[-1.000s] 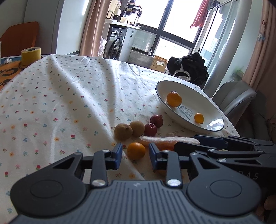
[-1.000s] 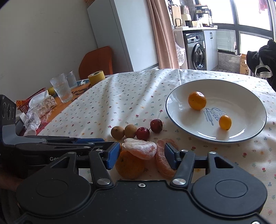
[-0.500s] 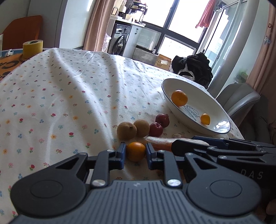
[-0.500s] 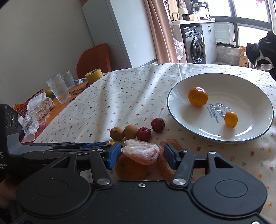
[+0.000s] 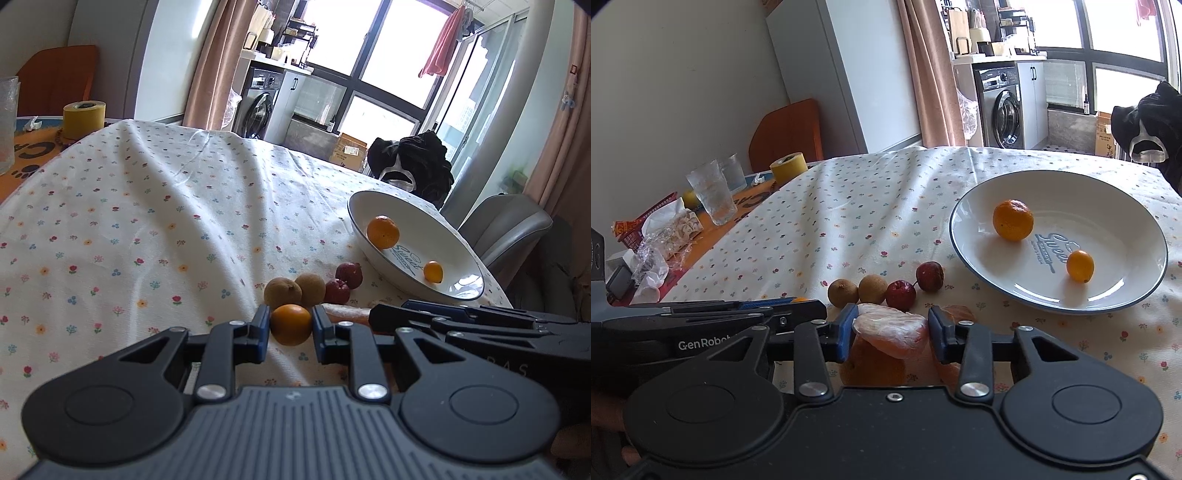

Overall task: Organize fruits
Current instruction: 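Carry both items into the white bowl and open both tools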

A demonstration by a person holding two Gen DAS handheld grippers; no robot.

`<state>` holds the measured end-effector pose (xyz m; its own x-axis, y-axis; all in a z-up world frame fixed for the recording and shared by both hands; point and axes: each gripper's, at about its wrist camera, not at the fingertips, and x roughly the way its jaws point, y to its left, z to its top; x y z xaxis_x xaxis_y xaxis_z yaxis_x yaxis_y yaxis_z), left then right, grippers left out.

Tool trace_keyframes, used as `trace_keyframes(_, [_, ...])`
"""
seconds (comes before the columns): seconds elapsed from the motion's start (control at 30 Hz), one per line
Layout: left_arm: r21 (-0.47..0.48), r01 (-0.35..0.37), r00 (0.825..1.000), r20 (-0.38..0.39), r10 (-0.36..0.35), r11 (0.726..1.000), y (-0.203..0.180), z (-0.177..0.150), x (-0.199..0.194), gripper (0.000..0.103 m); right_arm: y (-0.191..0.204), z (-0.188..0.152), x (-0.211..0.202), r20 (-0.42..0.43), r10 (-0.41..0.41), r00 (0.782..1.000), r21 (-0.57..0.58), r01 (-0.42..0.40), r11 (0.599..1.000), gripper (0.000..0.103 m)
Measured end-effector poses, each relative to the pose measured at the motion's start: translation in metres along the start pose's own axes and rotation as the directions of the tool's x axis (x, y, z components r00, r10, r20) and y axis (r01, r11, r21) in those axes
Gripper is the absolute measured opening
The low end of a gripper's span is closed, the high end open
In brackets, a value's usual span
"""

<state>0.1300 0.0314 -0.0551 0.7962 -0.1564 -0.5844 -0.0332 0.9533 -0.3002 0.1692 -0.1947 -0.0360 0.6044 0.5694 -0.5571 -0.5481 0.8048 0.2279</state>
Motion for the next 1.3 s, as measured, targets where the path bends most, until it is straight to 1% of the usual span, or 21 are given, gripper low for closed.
trace_keyframes(0.3, [0.011, 0.008, 1.000, 0.030, -0.008, 1.000, -0.006, 0.005, -0.011, 0.022, -0.002, 0.005, -0.017, 0.048, 0.000, 0.999, 0.003, 0.000, 1.000, 0.039])
trace_keyframes(0.6, [0.033, 0.012, 0.999, 0.050, -0.013, 0.999, -0.018, 0.013, -0.015, 0.022, -0.013, 0.012, -0.033, 0.102, -0.007, 0.995, 0.011, 0.006, 1.000, 0.039])
trace_keyframes(1.0, [0.075, 0.018, 0.998, 0.057, -0.022, 0.997, -0.039, 0.024, -0.009, 0.023, -0.043, 0.014, -0.043, 0.137, -0.047, 0.990, 0.057, 0.040, 0.998, 0.039])
trace_keyframes(1.3, [0.109, 0.033, 0.999, 0.038, -0.038, 0.993, -0.055, 0.030, 0.007, 0.023, -0.070, 0.013, -0.045, 0.142, -0.094, 0.985, 0.102, 0.080, 0.992, 0.039])
